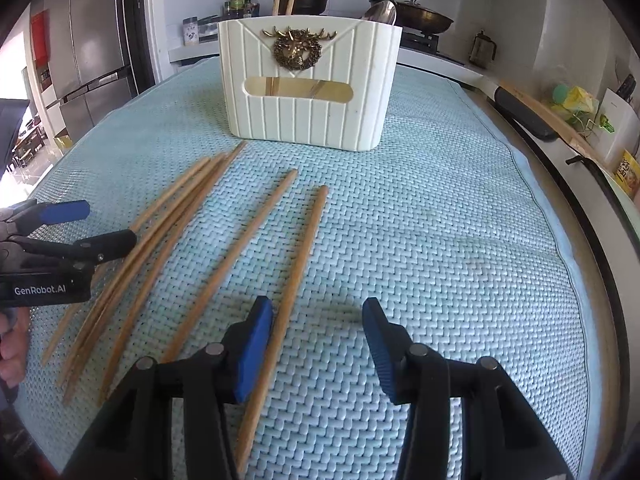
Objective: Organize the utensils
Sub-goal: 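Lower the left tool onto a wooden chopstick while the right tool closes on another, then lift the chopstick with the left tool while the right tool carries its chopstick above the holder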
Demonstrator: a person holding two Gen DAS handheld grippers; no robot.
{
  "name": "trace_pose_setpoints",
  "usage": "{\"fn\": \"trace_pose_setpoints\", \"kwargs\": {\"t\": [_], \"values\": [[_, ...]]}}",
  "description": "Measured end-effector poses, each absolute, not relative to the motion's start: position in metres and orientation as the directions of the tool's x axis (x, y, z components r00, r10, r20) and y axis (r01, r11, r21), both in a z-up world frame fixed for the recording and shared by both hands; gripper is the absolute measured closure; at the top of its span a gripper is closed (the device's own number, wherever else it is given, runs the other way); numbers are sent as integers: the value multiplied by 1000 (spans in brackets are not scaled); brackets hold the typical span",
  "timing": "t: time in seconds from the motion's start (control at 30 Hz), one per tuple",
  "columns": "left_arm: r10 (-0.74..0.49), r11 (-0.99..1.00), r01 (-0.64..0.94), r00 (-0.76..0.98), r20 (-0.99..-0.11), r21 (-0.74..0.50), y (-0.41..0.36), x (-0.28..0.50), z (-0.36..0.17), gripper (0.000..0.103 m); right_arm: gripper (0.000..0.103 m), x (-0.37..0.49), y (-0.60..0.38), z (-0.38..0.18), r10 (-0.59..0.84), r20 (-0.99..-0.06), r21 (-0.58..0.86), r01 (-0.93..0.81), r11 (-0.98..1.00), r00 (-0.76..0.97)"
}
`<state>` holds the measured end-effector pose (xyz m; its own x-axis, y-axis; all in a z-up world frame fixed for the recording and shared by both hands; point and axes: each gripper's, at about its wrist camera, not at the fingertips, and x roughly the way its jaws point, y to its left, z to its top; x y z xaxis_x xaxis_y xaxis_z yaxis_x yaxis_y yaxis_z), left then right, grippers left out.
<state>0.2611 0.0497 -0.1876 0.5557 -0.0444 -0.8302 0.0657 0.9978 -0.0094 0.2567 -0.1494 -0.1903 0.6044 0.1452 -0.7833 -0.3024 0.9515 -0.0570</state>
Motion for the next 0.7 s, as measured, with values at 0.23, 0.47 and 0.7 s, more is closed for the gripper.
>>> {"fn": "trace_pose_setpoints", "kwargs": {"t": [0.23,0.47,0.7], "values": [[-98,990,140,511,-854,-30,38,302,-184,26,68,304,-139,-189,184,-807,-22,-339,940,561],[-113,982,188,491,-864,-22,22,327,-179,64,89,339,-130,-189,186,-824,-21,-357,934,535],[-159,976,209,508,-846,-58,14,330,-178,98,96,354,-133,-185,235,-818,42,-352,935,525]]}}
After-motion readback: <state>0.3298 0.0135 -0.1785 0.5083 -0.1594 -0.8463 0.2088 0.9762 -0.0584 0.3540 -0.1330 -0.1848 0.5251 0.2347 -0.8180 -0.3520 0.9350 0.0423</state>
